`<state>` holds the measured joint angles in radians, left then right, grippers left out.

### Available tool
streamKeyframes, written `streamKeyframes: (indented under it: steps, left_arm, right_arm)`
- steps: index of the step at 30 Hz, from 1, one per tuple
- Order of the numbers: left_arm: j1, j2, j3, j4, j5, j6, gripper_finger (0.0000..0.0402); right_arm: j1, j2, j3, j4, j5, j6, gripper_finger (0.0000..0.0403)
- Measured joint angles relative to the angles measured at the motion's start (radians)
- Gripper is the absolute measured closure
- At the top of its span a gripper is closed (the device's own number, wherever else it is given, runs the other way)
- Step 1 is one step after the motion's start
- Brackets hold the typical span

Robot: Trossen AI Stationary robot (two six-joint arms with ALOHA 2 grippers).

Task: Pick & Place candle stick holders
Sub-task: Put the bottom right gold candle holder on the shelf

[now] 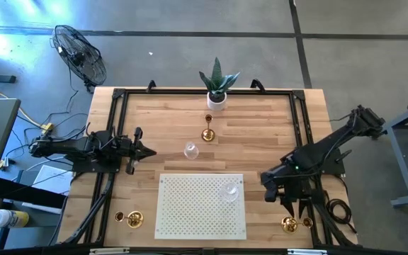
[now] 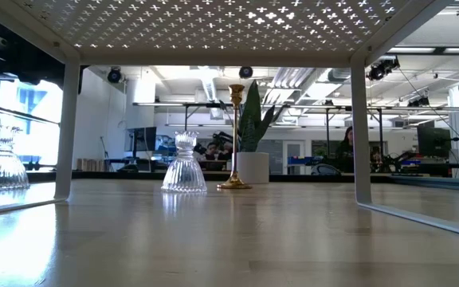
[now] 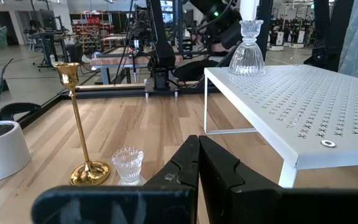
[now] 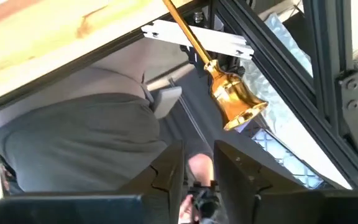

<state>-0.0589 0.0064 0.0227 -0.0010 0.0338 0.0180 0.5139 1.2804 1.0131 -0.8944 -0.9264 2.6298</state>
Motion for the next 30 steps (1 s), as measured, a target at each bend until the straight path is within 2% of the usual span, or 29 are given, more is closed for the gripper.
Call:
streamKeyframes:
  steps: [13, 18, 24, 27, 30]
  left_arm:
    - [0.0, 0.0, 0.0, 0.0, 0.0, 0.0, 0.04]
    - [0.0, 0.0, 0.0, 0.0, 0.0, 0.0, 0.04]
    - [0.0, 0.0, 0.0, 0.0, 0.0, 0.0, 0.04]
    - [0.0, 0.0, 0.0, 0.0, 0.0, 0.0, 0.04]
    - [0.0, 0.0, 0.0, 0.0, 0.0, 0.0, 0.04]
  right_arm:
    - [0.031, 0.0, 0.005, 0.04, -0.018, 0.085, 0.0328]
    - [0.028, 0.016, 0.004, 0.041, -0.053, 0.055, 0.0337]
    - [0.012, 0.049, 0.003, 0.037, -0.059, -0.034, 0.0366]
    - [0.01, 0.037, 0.003, 0.013, -0.046, 0.032, 0.0377]
    - [0.014, 0.001, 0.003, 0.015, 0.01, 0.105, 0.0374]
